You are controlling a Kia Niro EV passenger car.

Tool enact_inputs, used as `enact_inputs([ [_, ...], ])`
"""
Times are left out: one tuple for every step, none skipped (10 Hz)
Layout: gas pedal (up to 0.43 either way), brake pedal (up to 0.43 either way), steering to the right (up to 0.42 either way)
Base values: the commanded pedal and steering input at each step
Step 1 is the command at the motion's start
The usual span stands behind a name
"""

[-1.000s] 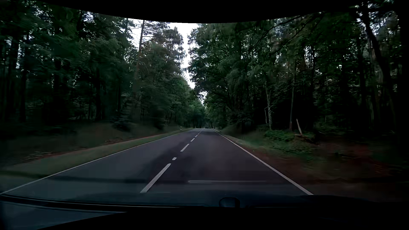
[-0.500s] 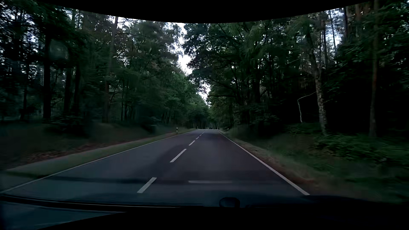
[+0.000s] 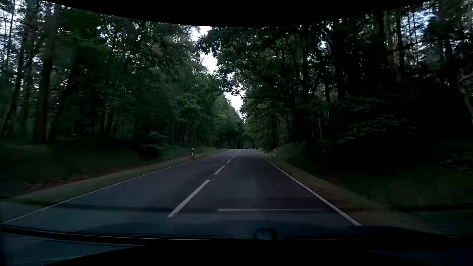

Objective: Follow the waypoints while adhering to traffic rules and regulations

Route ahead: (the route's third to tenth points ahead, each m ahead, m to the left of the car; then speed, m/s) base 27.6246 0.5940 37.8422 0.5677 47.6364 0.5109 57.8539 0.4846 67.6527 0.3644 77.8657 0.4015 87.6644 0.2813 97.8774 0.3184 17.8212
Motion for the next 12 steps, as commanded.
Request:
enact_inputs([
  [0.130, 0.000, -0.005],
  [0.130, 0.000, -0.005],
  [0.130, 0.000, -0.005],
  [0.130, 0.000, -0.004],
  [0.130, 0.000, -0.003],
  [0.138, 0.000, -0.001],
  [0.150, 0.000, -0.002],
  [0.157, 0.000, -0.001],
  [0.169, 0.000, 0.000],
  [0.177, 0.000, 0.000],
  [0.177, 0.000, 0.000],
  [0.197, 0.000, 0.000],
])
